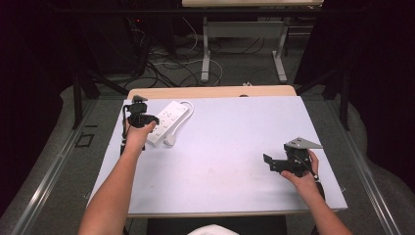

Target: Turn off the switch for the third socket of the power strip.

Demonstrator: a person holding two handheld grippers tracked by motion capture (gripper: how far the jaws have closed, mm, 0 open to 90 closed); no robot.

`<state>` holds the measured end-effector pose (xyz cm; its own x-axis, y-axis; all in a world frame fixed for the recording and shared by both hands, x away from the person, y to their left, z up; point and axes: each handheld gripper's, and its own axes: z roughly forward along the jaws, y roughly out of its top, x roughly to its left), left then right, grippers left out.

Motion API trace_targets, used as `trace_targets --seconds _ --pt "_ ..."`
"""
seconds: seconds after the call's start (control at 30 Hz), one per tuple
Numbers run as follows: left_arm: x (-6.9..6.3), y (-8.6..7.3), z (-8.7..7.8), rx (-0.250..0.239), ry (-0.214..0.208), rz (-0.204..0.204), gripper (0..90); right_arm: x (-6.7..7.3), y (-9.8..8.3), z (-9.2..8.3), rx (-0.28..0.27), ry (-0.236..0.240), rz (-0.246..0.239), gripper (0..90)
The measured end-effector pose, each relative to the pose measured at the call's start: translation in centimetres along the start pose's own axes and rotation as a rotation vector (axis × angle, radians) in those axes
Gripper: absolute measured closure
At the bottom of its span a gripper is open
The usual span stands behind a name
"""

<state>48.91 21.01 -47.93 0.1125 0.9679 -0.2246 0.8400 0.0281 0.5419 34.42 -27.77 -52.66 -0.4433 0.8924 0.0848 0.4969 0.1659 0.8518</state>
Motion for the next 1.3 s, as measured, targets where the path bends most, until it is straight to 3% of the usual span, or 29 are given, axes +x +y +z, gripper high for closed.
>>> trace_targets --seconds 0.57,1.3 --pt "0.1 0.0 1.3 0.058 0.038 -0.002 89.7 0.0 -0.1 0.2 0.001 0.005 0.002 6.5" --pt "0.1 -0.4 2.3 0.125 0.057 -0.023 90.0 0.0 -0.1 0.2 0.006 0.01 0.004 6.5"
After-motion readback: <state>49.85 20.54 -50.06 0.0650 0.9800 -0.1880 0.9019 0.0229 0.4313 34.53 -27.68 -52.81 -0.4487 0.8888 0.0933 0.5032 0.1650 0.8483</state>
